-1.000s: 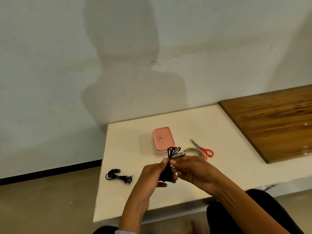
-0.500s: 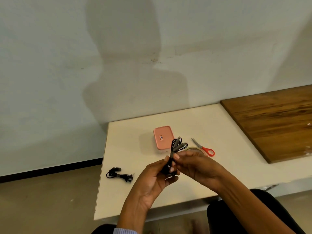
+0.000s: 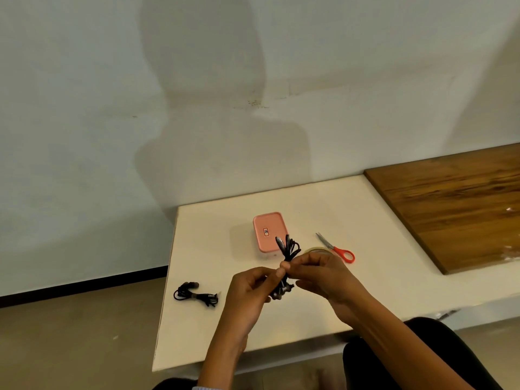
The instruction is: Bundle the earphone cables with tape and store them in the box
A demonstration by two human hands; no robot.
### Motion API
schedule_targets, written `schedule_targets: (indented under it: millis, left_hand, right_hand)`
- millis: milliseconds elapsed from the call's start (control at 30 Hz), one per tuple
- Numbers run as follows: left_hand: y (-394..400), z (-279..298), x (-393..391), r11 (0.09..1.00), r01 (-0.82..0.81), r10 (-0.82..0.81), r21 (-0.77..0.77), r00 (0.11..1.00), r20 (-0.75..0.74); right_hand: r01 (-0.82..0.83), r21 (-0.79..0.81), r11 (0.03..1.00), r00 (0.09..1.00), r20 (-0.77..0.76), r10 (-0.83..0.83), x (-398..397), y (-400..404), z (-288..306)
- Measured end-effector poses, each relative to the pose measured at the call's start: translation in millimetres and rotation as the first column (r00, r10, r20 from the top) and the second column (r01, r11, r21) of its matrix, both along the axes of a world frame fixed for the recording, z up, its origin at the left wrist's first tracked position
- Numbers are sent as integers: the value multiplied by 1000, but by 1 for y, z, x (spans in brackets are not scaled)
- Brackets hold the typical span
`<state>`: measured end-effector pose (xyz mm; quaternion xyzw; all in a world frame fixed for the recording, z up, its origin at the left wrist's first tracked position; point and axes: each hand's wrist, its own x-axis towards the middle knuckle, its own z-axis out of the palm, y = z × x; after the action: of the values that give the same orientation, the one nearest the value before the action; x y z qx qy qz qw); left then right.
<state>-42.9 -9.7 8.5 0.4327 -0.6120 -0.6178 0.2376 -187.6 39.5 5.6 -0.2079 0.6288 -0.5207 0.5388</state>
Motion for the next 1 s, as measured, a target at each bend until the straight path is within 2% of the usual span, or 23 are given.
schedule_targets:
  millis: [67,200,467,700,767,900,1000]
  left_hand:
    - [-1,0,0,1000,-9,9,8,999,-31]
    - [-3,0,2,989,-44,58,140,994,-93]
    - [-5,0,0,981,-89,105,171,991,-87]
    - [-5,2,-1,949,-68,114,306,984,-136]
    - [-5,3,0,958,-67,104,280,987,-119]
    - [-5,3,4,990,-97,92,98,995,48]
    - [-10,-2,10,968,-244,235,59,964,121]
  right_hand:
    - [-6,8,1000,997,79,5,1,0,0]
    - [1,-42,999,956,293,11,1,-1,1]
    - [19,-57,998,930,369,3,3,-1,1]
    - [104,-118,988,896,441,-41,7,-3,-3]
    - [118,-119,986,883,467,-50,7,-3,-3]
    - [128,-97,987,885,461,-70,9,-3,-7]
    - [106,-74,992,938,339,-75,12,-5,-10]
